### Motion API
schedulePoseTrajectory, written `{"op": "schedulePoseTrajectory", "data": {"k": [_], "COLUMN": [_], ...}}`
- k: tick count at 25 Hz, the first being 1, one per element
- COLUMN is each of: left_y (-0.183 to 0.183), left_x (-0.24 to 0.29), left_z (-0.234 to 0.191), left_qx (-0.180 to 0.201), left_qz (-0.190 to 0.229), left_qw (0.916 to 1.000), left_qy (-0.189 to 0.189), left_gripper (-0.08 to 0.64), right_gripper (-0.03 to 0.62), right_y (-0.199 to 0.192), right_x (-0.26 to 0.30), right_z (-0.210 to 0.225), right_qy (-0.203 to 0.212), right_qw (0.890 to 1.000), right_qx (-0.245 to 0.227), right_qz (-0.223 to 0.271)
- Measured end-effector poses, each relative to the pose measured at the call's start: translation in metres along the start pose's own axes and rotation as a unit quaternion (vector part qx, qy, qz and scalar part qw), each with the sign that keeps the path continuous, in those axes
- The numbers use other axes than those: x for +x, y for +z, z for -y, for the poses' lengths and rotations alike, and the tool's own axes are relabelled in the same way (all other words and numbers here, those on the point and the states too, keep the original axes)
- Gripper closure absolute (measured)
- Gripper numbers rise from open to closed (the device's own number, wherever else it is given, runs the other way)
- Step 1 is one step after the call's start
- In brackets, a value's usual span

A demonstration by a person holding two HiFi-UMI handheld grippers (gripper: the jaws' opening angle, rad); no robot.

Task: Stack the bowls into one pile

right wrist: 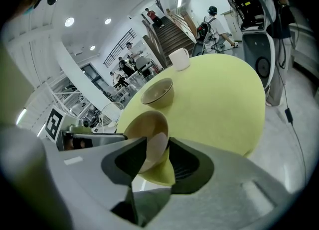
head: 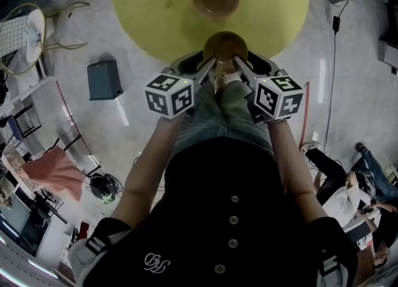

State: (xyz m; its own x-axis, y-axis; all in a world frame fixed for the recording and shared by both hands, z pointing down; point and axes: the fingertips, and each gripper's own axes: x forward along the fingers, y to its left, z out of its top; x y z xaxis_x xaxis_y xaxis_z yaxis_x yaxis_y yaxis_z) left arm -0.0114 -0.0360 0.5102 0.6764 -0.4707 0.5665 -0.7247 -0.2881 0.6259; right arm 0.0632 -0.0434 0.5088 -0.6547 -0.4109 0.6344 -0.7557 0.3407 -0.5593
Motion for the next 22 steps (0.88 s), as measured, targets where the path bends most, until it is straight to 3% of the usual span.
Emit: {"op": "schedulePoseTrajectory", "data": {"k": [12, 22], "left_y": [0.031, 0.085], "left_x": [0.003, -0.002], "left_z": [0.011, 0.014], "left_qx": [0.004, 0.026], "left_qz": [0.022, 0.052], "left_qw": [0.9996, 0.9978], "left_qy": [-0.016, -0.032], "left_gripper": [0.433, 0.433], "right_gripper": [0.457, 0.457], "right_y": [0.038, 0.089], "right_x": [-0.006, -0.008], "right_z": [0.001, -0.01], "right_qy": [-0.012, -0.013], "right_qw": [0.999, 0.996], "right_qx": [-0.016, -0.03], "right_qz": [0.039, 0.078]}}
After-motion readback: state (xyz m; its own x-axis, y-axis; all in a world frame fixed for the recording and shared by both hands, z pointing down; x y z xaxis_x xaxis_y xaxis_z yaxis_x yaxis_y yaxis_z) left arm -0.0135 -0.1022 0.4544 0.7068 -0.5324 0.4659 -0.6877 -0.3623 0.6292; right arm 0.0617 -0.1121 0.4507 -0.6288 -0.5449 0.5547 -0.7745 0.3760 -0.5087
